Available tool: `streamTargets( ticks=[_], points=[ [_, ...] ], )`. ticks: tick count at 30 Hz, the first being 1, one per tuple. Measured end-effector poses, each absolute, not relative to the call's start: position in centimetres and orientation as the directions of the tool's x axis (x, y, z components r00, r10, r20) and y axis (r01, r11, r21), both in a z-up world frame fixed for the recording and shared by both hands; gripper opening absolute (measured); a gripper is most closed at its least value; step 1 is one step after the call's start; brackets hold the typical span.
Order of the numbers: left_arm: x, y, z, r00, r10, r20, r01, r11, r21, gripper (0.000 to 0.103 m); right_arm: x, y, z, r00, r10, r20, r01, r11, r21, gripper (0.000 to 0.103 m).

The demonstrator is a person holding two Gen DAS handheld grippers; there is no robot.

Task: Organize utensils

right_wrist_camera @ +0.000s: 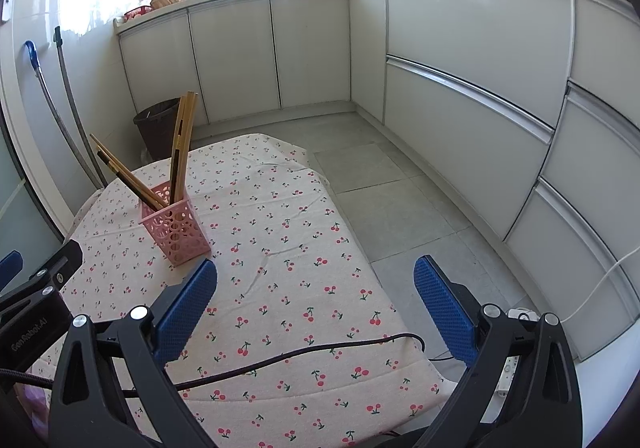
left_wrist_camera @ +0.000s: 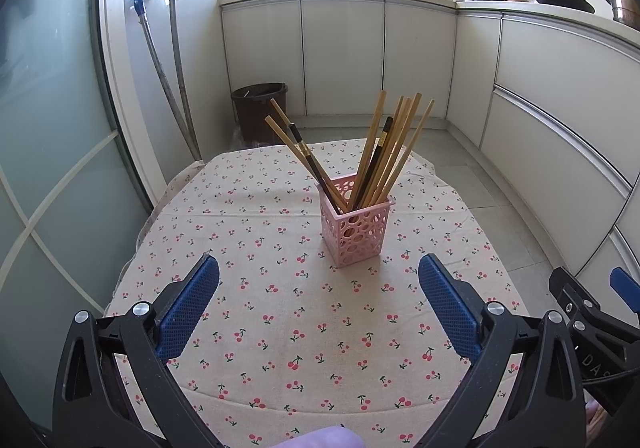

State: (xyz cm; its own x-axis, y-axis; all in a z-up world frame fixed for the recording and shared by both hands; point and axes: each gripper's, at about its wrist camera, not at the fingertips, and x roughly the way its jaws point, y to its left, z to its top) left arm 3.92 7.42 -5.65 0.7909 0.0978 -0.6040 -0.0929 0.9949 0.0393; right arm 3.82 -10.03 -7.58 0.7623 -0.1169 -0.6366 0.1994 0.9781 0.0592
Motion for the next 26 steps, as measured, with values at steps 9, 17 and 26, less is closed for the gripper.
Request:
streamTargets(
  ticks=[9, 17, 26],
  points=[
    [4.16, 7.55, -6.03, 0.781, 0.054, -0.622, -0.064, 0.998, 0.006, 0.083, 4.09, -10.00, -7.99, 0.751, -0.107, -0.652, 0.192, 0.979, 0.061, 0.096],
    [4.03, 7.13, -5.98, 0.793, 0.017, -0.609, -0.022, 1.000, -0.001, 0.073, 4.41, -9.91, -7.87, 0.751, -0.109, -0.651, 0.187, 0.981, 0.052, 0.096],
    [4.09, 7.38, -5.58, 0.799, 0.076, -0.596, -0.080, 0.997, 0.021, 0.096, 4.52, -10.24, -7.68, 0.754, -0.114, -0.646, 0.193, 0.980, 0.053, 0.096]
  ],
)
